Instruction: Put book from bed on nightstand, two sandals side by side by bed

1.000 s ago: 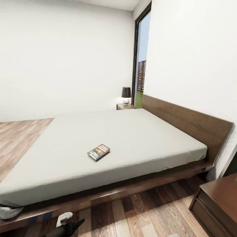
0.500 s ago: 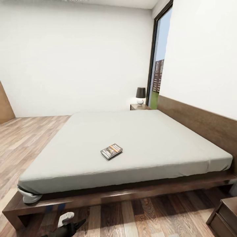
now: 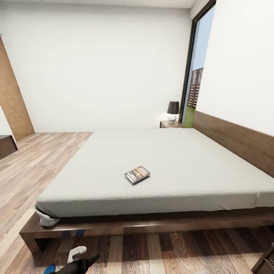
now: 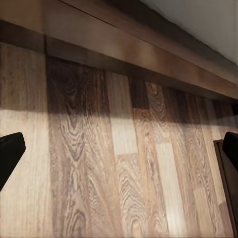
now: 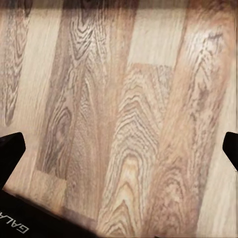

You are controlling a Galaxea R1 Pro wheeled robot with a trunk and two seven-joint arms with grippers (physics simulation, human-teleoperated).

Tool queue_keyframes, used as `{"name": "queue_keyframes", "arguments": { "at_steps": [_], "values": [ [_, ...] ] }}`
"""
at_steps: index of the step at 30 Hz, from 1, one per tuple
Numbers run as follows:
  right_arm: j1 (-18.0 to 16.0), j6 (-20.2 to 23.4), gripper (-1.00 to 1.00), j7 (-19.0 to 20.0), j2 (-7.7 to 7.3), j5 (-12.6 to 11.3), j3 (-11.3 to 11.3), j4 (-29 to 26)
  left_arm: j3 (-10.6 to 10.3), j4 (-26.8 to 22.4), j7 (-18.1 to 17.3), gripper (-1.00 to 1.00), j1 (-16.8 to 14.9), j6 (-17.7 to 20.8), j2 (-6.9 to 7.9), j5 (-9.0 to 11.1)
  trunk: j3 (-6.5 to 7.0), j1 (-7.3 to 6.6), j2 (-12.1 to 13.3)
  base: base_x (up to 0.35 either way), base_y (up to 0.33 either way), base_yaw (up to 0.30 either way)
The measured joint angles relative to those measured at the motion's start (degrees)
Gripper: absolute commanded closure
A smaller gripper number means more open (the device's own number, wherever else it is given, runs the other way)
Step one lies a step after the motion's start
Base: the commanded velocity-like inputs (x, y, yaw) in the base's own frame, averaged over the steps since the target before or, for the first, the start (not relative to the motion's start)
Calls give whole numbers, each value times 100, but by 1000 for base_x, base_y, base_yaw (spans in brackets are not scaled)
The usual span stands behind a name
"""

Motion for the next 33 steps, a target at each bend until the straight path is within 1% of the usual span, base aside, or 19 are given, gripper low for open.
{"name": "queue_keyframes", "arguments": {
  "at_steps": [10,12,14,16,18,25,33],
  "values": [
    [2,0,-100,17,-22,-46,-15,3,-1,0,-3,-100,-1,0,0,-19,0,0,0,0,-7,1],
    [3,0,-100,13,-22,-86,-15,3,-1,0,-4,-100,1,0,2,-19,0,0,0,0,0,0],
    [4,-3,-100,11,-22,-188,-20,1,-1,0,-5,-100,1,0,1,-19,0,0,0,0,0,0],
    [5,-1,-100,9,-22,-304,-20,-1,1,0,-5,-100,1,0,1,-18,35,-43,79,0,0,0],
    [5,0,-100,9,-22,-340,-19,-1,1,0,-5,-100,0,0,1,-18,71,-87,159,0,0,0],
    [1,0,-100,-2,-22,-375,-20,-2,2,0,-5,-100,2,0,0,-18,197,-241,440,0,0,0],
    [3,0,-100,-25,-18,-356,-19,-2,1,0,-7,-100,2,0,3,-18,341,-417,761,0,0,0]
  ]
}}
